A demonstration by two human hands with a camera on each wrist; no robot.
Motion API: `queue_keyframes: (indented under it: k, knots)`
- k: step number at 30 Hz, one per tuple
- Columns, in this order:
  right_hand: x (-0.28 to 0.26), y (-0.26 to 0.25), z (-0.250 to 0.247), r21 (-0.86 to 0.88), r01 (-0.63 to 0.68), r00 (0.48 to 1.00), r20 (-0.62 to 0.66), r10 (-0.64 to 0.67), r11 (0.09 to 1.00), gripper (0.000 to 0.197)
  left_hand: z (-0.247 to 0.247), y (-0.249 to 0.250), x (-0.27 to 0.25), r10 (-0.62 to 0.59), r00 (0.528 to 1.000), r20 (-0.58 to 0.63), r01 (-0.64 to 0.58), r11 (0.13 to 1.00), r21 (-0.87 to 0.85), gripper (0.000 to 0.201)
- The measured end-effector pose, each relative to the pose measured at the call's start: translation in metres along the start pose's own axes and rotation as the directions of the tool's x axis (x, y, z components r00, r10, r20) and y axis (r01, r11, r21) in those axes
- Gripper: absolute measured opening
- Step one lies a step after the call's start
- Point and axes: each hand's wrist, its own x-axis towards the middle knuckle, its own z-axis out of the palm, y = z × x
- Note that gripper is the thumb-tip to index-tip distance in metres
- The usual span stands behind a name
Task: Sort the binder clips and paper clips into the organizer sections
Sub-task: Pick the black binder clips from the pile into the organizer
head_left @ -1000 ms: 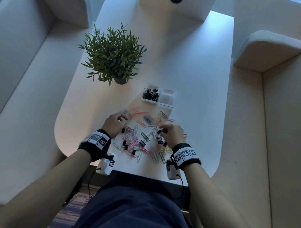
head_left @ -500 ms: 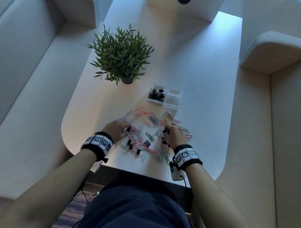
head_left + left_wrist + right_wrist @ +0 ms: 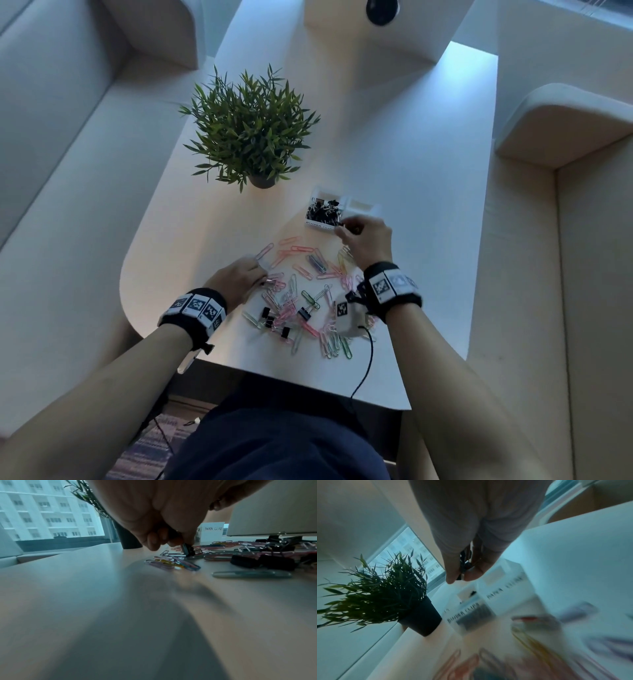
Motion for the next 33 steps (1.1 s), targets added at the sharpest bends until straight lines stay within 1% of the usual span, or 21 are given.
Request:
queue_keyframes:
  k: [2,4,6,8,10,11,13,15,17,20,22,24,26,28,29,31,33]
  knots:
    - [0.024,-0.012,0.003,-0.062,0.037,0.999,-0.004,-0.037,0.997,0.015,0.001,-0.001,0.0,-0.021,0.998,-0.062,0.02,1.0,-0.016,0.008]
    - [0.042,-0.019,0.009,-0.163,0.083,0.996,0.042,-0.077,0.983,0.011,0.001,0.0,0.0,-0.073,0.988,-0.136,0.065,0.996,-0.063,0.01]
    - [0.052,-0.022,0.016,-0.262,0.126,0.988,0.116,-0.098,0.957,0.014,0.0,0.005,0.0,-0.157,0.964,-0.213,0.124,0.979,-0.159,0.017]
    - [0.057,-0.022,0.018,-0.297,0.127,0.984,0.161,-0.081,0.946,0.023,-0.005,0.014,0.001,-0.291,0.922,-0.256,0.209,0.93,-0.304,0.017]
    - [0.058,-0.02,0.017,-0.274,0.107,0.985,0.16,-0.065,0.956,0.031,-0.011,0.023,0.004,-0.414,0.878,-0.24,0.284,0.855,-0.433,0.016]
    - [0.058,-0.017,0.014,-0.24,0.093,0.988,0.143,-0.059,0.966,0.033,-0.014,0.027,0.008,-0.451,0.865,-0.22,0.306,0.822,-0.48,0.016]
    - [0.055,-0.012,0.005,-0.16,0.073,0.994,0.086,-0.06,0.984,0.034,-0.024,0.036,0.02,-0.485,0.853,-0.194,0.32,0.778,-0.54,0.017]
    - [0.047,-0.005,-0.008,-0.088,0.065,0.998,-0.004,-0.065,0.994,0.031,-0.034,0.046,0.039,-0.495,0.847,-0.193,0.317,0.763,-0.564,0.018]
    - [0.033,0.002,-0.02,-0.028,0.064,0.992,-0.105,-0.067,0.998,0.028,-0.044,0.055,0.066,-0.478,0.855,-0.202,0.313,0.785,-0.535,0.02]
    - [0.003,0.019,-0.034,0.058,0.023,0.977,-0.211,-0.01,0.998,0.025,-0.052,0.061,0.115,-0.36,0.911,-0.2,0.259,0.878,-0.402,0.019]
    - [-0.019,0.033,-0.04,0.096,-0.037,0.968,-0.246,0.06,0.995,0.024,-0.052,0.061,0.145,-0.28,0.952,-0.123,0.24,0.933,-0.269,0.018]
    - [-0.038,0.049,-0.043,0.103,-0.089,0.961,-0.254,0.113,0.991,0.024,-0.049,0.061,0.168,-0.22,0.975,0.003,0.219,0.969,-0.113,0.017]
    - [-0.054,0.066,-0.043,0.072,-0.12,0.962,-0.237,0.134,0.99,0.024,-0.045,0.062,0.181,-0.18,0.975,0.134,0.175,0.984,0.043,0.021]
    - [-0.068,0.082,-0.042,-0.017,-0.122,0.978,-0.172,0.118,0.992,0.025,-0.045,0.065,0.184,-0.157,0.966,0.204,0.127,0.98,0.151,0.026]
    - [-0.074,0.089,-0.041,-0.067,-0.111,0.987,-0.121,0.102,0.992,0.026,-0.046,0.066,0.181,-0.145,0.969,0.198,0.11,0.978,0.177,0.027]
    - [-0.083,0.098,-0.038,-0.153,-0.069,0.998,-0.019,0.067,0.986,0.028,-0.048,0.071,0.172,-0.078,0.991,0.105,0.055,0.976,0.212,0.028]
    - [-0.088,0.102,-0.034,-0.235,-0.036,0.997,0.063,0.052,0.971,0.035,-0.042,0.08,0.153,-0.018,1.0,0.023,0.013,0.981,0.192,0.028]
